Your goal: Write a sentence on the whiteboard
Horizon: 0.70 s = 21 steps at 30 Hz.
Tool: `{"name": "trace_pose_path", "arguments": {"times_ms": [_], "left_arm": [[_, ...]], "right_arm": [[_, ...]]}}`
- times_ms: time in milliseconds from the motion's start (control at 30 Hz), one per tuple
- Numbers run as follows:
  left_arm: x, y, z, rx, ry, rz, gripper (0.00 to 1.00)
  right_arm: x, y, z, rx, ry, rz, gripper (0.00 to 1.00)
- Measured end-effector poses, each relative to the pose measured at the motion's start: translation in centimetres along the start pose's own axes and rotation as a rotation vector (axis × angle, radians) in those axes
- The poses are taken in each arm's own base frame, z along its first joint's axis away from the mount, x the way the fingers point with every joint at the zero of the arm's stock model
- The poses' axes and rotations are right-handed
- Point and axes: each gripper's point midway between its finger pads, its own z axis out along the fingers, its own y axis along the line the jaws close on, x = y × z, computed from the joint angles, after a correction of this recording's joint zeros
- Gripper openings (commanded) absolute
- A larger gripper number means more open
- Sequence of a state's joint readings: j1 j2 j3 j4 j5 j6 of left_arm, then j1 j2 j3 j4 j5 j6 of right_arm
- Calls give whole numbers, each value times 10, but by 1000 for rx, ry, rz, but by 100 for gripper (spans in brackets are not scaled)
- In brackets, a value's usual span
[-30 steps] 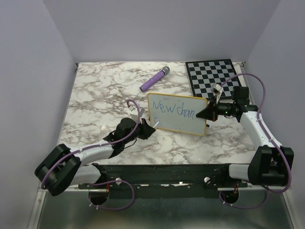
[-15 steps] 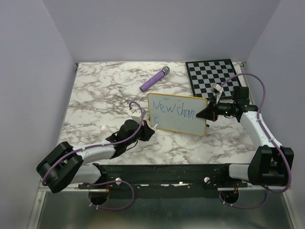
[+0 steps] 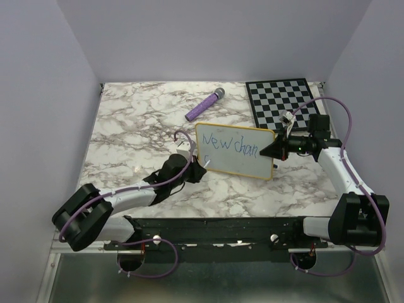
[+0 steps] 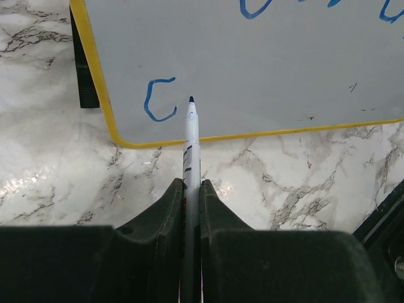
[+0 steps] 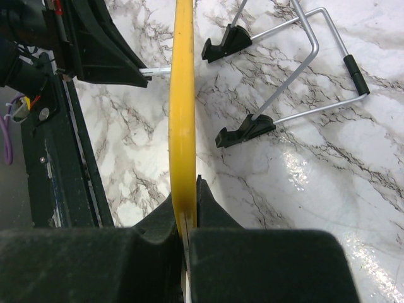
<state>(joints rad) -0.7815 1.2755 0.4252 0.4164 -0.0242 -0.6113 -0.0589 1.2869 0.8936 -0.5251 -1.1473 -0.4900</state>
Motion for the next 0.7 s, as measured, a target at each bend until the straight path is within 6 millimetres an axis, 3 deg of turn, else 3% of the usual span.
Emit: {"name": "trace_pose_path", "arguments": {"times_ms": [700], "left_arm": [[1, -2, 11, -9, 38, 10, 0]], "right_arm": [[0, 0, 0, 0, 0, 0, 1]]}}
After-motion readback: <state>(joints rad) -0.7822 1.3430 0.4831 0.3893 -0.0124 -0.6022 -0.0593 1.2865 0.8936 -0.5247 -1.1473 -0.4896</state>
